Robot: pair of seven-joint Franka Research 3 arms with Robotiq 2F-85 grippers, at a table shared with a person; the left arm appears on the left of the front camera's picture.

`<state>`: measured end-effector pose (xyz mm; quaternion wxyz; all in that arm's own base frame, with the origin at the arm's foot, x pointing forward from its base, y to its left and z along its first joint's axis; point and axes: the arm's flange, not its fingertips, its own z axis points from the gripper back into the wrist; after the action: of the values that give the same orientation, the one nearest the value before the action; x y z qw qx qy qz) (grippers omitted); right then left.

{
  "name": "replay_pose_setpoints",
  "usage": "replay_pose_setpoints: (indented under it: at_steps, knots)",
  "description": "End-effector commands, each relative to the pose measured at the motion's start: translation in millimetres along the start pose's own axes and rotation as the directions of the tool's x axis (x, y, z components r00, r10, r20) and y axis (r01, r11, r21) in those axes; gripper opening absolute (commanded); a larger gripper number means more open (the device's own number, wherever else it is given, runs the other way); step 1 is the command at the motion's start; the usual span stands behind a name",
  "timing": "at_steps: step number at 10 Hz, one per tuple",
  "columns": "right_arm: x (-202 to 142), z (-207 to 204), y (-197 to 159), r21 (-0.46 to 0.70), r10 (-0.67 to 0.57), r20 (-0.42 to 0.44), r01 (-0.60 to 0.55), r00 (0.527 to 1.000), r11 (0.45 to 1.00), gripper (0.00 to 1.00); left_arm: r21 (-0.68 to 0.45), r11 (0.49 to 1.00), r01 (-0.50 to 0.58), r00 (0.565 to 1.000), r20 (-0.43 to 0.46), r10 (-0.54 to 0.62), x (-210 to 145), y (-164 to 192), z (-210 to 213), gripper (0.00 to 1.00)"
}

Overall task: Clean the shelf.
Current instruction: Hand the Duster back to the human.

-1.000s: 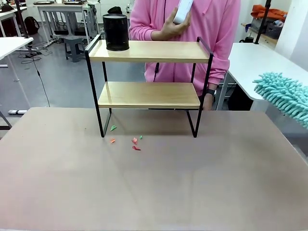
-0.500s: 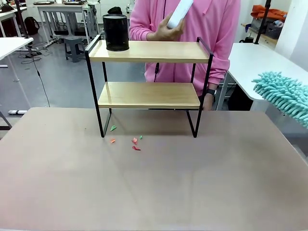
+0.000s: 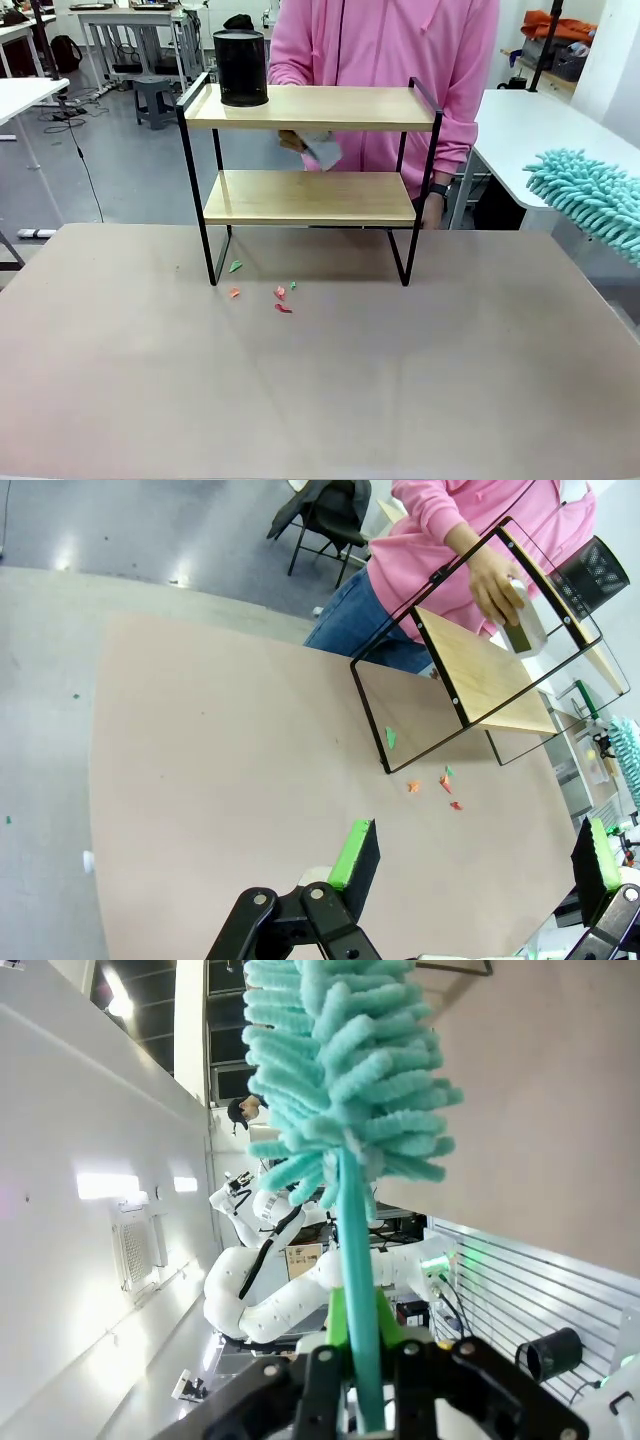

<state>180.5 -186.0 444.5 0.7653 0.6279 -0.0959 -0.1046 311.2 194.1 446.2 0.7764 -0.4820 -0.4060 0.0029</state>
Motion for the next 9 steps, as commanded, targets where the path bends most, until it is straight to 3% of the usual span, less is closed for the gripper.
replay_pose_setpoints:
  at_steps: [1, 3, 5, 6, 7, 8, 9]
  knots:
    - [-2, 1, 1, 0.014, 0.021, -0.005, -0.021, 1.000, 1.000, 0.11, -0.017, 1.000, 0.024, 1.000, 0.020, -0.023, 0, 0, -2, 1.00]
    - [-2, 1, 1, 0.014, 0.021, -0.005, -0.021, 1.000, 1.000, 0.11, 0.000, 1.000, 0.000, 1.000, 0.000, 0.000, 0, 0, 0, 1.00]
    - [5, -1, 15, -0.002, 0.025, 0.005, -0.025, 1.000, 1.000, 0.11, -0.144, 0.988, 0.053, 0.987, -0.142, -0.074, 7, -34, -38, 1.00]
    - [4, 2, 49, 0.007, 0.126, -0.031, -0.126, 0.992, 0.992, 0.11, -0.260, 0.963, 0.074, 0.961, -0.238, -0.139, 11, -64, -65, 1.00]
    - [-1, -2, 82, 0.006, 0.214, -0.117, -0.215, 0.970, 0.977, 0.11, -0.356, 0.928, 0.108, 0.919, -0.321, -0.230, 9, -93, -96, 1.00]
    - [-12, -19, 108, 0.015, 0.297, -0.285, -0.306, 0.911, 0.952, 0.11, -0.425, 0.901, 0.091, 0.891, -0.369, -0.265, 3, -115, -128, 1.00]
    - [-29, -43, 124, 0.026, 0.352, -0.460, -0.384, 0.815, 0.923, 0.11, -0.496, 0.868, 0.029, 0.859, -0.431, -0.275, -10, -136, -160, 1.00]
